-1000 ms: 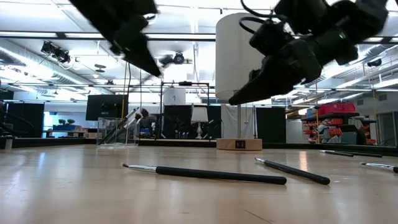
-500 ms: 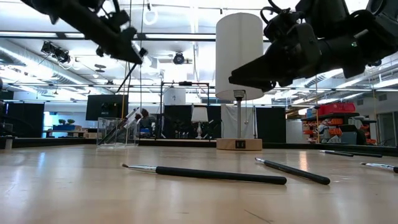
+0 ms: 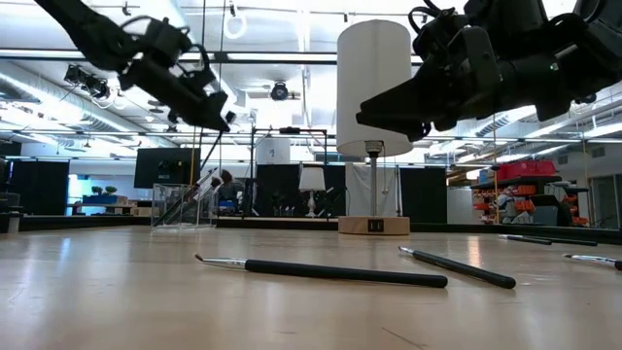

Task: Put items in baskets/containers
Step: Put the black brow brush into the transparent organizer

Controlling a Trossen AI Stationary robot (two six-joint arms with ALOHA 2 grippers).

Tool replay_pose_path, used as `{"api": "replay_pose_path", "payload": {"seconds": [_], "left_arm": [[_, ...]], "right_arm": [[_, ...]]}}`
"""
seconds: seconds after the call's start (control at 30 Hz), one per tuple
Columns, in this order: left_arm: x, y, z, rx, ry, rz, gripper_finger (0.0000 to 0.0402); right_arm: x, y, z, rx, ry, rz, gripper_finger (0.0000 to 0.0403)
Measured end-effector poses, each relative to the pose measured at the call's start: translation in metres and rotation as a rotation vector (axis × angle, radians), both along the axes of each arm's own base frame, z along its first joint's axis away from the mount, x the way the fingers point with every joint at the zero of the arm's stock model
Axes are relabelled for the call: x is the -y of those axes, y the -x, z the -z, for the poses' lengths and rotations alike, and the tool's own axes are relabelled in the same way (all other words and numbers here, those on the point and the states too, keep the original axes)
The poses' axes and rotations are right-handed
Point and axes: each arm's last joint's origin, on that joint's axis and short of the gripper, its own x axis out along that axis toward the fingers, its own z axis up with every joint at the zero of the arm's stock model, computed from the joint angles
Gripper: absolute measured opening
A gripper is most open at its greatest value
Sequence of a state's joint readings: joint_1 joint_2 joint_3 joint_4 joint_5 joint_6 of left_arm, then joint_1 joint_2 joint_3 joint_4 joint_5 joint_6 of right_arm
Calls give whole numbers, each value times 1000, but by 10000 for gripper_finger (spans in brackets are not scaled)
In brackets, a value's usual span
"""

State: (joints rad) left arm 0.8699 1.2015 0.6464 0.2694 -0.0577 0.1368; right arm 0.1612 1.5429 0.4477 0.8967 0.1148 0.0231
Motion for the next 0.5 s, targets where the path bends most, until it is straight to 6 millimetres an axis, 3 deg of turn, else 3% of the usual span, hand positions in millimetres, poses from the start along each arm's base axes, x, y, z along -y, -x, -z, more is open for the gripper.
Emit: {"api": "replay_pose_path", "payload": {"seconds": [0.27,0.5], "left_arm": [[-35,1,27,23,15,5,15],[-51,4,51,3,80,31,15]], "right_arm": [[0,0,0,-1,-18,2,148],[0,0,0,0,-18,1,148]]}}
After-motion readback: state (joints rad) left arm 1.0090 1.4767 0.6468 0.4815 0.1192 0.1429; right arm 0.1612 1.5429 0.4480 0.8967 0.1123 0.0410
